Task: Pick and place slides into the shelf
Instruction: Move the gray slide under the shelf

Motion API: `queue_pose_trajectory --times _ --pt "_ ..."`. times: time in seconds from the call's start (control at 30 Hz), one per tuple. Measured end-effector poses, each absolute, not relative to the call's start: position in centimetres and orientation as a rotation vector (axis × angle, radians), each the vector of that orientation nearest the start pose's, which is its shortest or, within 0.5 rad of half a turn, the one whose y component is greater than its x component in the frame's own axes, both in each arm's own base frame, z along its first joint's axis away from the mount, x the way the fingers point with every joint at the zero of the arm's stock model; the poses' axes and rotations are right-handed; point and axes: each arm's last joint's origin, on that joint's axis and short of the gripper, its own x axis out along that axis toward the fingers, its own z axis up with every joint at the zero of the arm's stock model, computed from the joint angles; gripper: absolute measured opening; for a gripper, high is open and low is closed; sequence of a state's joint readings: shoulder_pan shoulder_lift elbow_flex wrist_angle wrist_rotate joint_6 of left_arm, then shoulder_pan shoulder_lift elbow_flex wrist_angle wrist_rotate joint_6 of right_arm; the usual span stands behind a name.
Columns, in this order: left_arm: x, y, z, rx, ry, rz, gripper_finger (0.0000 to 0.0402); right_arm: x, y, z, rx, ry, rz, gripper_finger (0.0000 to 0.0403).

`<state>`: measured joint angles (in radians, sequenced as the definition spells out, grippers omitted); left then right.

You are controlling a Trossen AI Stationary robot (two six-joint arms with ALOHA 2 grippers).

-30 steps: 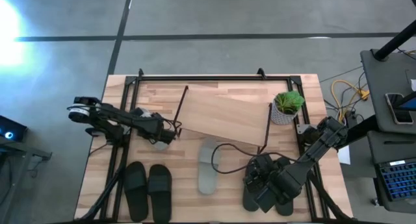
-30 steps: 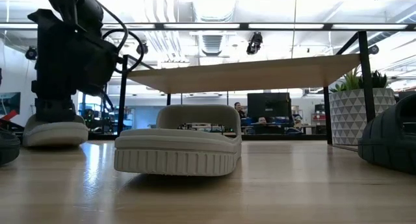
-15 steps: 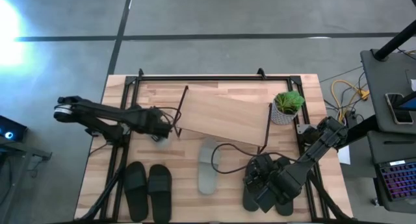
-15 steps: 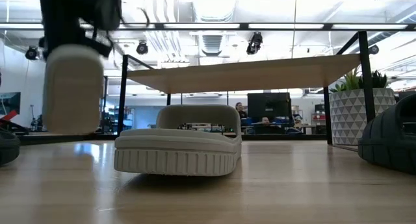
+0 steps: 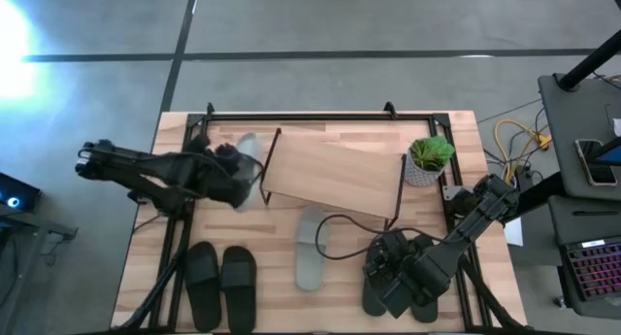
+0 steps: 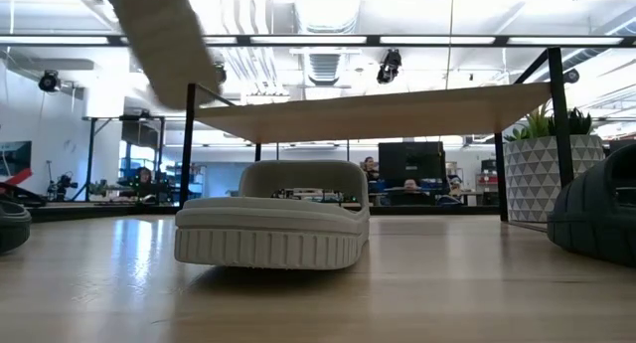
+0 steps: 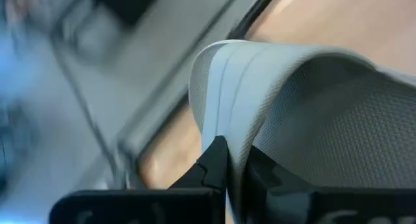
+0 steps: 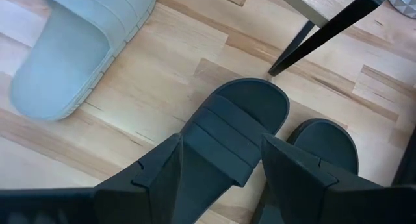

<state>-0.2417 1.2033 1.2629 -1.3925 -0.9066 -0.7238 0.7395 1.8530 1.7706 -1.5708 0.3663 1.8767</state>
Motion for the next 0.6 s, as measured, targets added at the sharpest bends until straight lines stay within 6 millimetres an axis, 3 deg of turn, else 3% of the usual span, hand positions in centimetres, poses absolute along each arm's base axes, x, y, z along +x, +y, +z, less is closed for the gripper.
queue_pose_trajectory --times 0.1,0.33,0.6 --pt "20.4 -3.7 34.8 0.298 0.793 0.797 0.0 25.4 21.8 30.2 0.689 1.046 -0.96 0.0198" --pt "25.0 -5.0 33.9 0.745 0.844 0.641 0.0 25.2 22.1 30.2 0.732 1.031 -0.981 0.0198" --pt "28.0 -2.6 35.9 0.72 0.835 0.713 0.0 23.4 24.0 30.2 0.82 0.989 -1.003 0.0198"
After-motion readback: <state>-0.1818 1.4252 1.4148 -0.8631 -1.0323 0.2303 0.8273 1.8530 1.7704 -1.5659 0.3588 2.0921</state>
